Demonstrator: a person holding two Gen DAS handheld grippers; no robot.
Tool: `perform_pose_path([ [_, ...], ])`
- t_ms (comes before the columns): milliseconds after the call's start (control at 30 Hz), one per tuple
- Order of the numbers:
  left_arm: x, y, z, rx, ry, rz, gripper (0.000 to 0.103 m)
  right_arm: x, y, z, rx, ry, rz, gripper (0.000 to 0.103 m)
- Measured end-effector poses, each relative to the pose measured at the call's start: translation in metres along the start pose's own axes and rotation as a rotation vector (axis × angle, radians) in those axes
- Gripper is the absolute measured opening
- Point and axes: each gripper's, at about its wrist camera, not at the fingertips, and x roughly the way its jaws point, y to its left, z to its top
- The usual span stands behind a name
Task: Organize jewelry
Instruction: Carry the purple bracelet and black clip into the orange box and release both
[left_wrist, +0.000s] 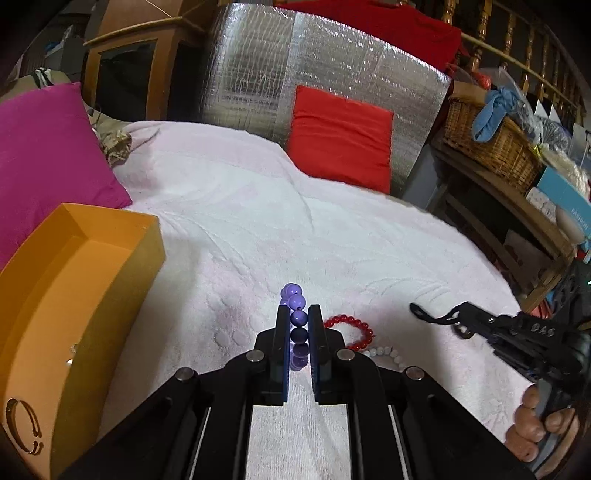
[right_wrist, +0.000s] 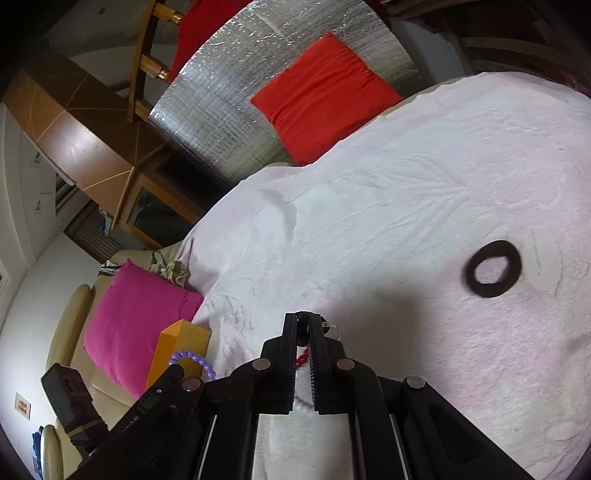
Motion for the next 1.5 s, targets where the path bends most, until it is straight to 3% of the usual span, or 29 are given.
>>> perform_pose_path([
  [467, -0.089, 0.058, 0.008, -0.106, -0.154, 0.013, 0.009, 0.024, 0.080, -0.042, -0.150, 0.043, 0.040, 0.007],
  [667, -0.120, 0.108, 0.008, -0.197, -0.205, 0.070, 0.009, 0.043, 0.144, -0.055, -0.236, 0.060, 0.075, 0.007],
  [833, -0.135, 0.149, 0.007, -0.251, -0.241, 0.175, 0.009, 0.065, 0.202, -0.065, -0.294, 0.073, 0.117, 0.007],
  [1033, -0.119, 0.206, 0.000, -0.333, -0.164, 0.291, 0.009, 0.111, 0.258, -0.089, -0.338, 0.134, 0.134, 0.007],
  [1233, -0.076, 0.238, -0.006, -0.383, 0.020, 0.327, 0.009, 0.166, 0.286, -0.117, -0.362, 0.213, 0.081, 0.007],
  [1333, -0.069, 0.245, -0.013, -0.427, 0.053, 0.335, 0.010, 0.185, 0.289, -0.125, -0.351, 0.238, 0.074, 0.009],
  [1400, -0.067, 0.247, -0.012, -0.441, 0.063, 0.343, 0.019, 0.192, 0.287, -0.125, -0.339, 0.246, 0.050, 0.010],
  [1467, -0.069, 0.245, -0.013, -0.433, 0.053, 0.379, 0.047, 0.191, 0.283, -0.120, -0.313, 0.252, 0.059, 0.021],
  [1500, -0.070, 0.243, -0.011, -0.427, 0.045, 0.388, 0.051, 0.187, 0.280, -0.117, -0.301, 0.242, 0.066, 0.025],
])
